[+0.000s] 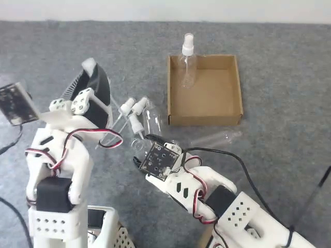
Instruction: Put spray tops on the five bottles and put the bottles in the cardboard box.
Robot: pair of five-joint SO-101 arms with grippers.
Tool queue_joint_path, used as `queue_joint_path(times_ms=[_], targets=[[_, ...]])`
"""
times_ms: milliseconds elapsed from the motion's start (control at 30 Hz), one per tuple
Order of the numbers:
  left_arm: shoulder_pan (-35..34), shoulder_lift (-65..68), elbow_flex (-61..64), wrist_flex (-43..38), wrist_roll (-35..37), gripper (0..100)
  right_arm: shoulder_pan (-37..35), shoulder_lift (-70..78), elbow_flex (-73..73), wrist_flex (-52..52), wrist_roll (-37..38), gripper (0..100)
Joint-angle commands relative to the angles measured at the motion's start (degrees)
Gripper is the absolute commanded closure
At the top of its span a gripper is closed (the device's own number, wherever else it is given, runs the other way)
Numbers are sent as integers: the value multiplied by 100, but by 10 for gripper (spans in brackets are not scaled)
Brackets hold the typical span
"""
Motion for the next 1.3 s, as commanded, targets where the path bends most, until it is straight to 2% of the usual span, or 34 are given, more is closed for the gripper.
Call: queue_joint_path(times_ms=[0,467,667,767,900,1133,1267], targets=[[0,18,-207,-316,-202,989,-40,-171,-26,-75,-79,992],[62,18,-119,571,-202,989,-40,-171,-26,-75,-79,992],[589,26,277,677,-290,989,-13,-198,-26,-75,-88,992],[791,26,602,686,-721,989,268,-224,-26,-101,-114,992],[1002,26,1068,668,-1160,989,646,-224,-62,-207,-668,992],[1574,26,1455,659,-1204,989,699,-224,-35,-330,-791,992],[1556,26,1473,695,-1204,989,708,-224,-35,-338,-791,992]])
